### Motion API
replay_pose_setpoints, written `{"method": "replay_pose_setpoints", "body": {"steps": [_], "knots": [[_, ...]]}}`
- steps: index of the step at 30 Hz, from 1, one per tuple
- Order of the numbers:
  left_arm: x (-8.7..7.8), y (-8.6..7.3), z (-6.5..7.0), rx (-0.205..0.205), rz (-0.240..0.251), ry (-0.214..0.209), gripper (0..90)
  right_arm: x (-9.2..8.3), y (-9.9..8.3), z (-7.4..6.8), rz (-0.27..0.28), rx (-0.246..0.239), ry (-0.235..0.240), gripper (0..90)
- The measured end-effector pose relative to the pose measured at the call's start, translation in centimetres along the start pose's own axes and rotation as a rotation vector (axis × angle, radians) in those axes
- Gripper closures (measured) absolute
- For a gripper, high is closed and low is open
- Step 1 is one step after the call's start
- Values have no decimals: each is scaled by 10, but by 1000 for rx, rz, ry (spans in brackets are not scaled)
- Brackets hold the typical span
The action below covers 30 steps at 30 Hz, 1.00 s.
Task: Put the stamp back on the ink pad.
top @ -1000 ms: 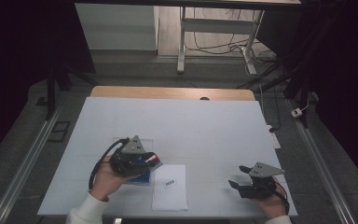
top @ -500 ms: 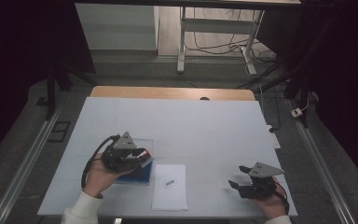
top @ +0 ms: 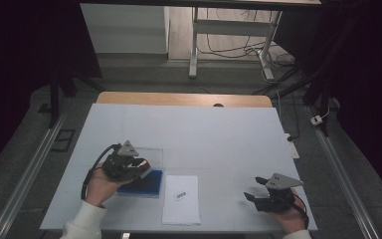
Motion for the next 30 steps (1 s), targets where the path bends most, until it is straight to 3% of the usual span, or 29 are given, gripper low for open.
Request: {"method": "replay_pose_setpoints", "body": {"steps": [9, 15, 24, 28, 30], "knots": [[11, -9, -1, -8, -59, -17, 702, 0, -1, 0, -3, 1, -5, 287], [19, -15, -1, -4, -106, 0, 701, 1, 0, 0, -4, -2, -9, 287], [21, -18, 0, -3, -99, -4, 686, 1, 0, 0, -3, -2, -2, 287], [16, -18, 0, -17, -42, -2, 458, 1, 0, 0, -1, 1, -1, 287], [12, -18, 0, -30, -5, 7, 392, 1, 0, 0, -3, 1, 1, 287]]}}
Point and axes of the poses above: each handheld gripper's, and its own axes: x roughly forward along the jaws, y roughly out of its top, z roughly to its right, the point moved 3 cm from there along x, roughly forward along the jaws, and after that the axes turned 15 degrees about -z, right-handed, at the moved point
